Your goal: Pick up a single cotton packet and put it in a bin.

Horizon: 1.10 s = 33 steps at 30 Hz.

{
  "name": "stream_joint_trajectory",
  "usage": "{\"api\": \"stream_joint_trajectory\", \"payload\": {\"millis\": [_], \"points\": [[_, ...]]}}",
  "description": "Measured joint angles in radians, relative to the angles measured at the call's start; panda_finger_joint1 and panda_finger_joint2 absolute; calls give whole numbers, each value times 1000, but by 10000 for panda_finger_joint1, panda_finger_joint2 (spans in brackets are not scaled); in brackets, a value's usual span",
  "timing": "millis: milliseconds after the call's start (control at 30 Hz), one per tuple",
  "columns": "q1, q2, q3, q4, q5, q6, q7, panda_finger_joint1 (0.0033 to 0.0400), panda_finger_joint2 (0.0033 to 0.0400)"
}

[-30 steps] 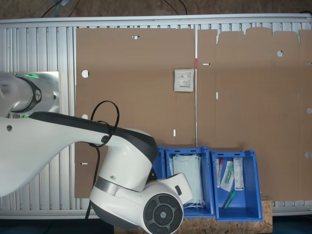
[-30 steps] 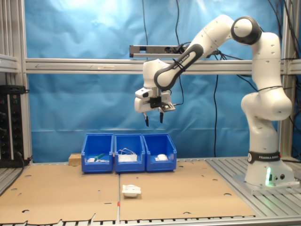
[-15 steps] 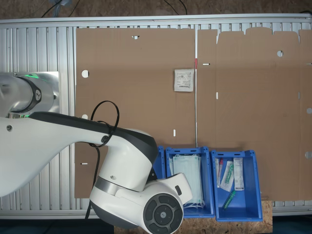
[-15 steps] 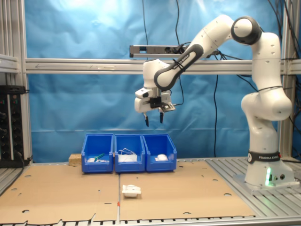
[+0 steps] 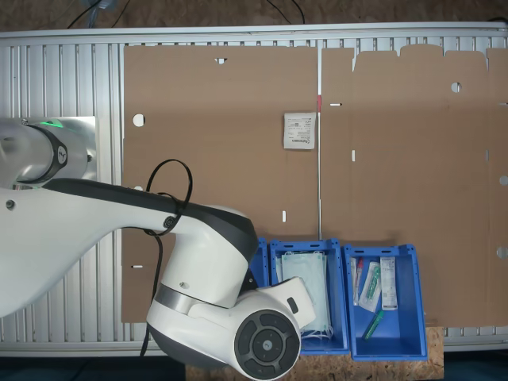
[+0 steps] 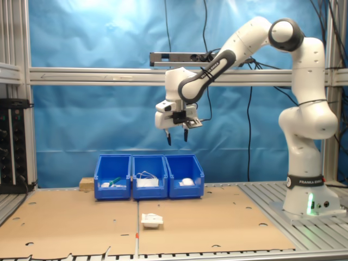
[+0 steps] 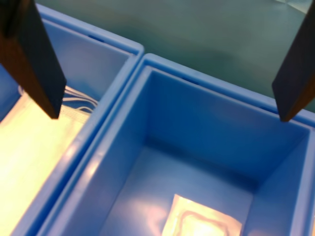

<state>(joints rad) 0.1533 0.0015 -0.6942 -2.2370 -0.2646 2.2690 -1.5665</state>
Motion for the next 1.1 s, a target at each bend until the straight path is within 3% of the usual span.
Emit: {"api": "stream_joint_trajectory", "payload": {"millis": [267, 600, 1100], "points": [[28, -25, 29, 11, 0, -40, 10, 400, 400], [102, -50, 92, 25, 26, -78, 68, 400, 400], [202, -47, 156, 5, 73, -31, 135, 400, 400]]}}
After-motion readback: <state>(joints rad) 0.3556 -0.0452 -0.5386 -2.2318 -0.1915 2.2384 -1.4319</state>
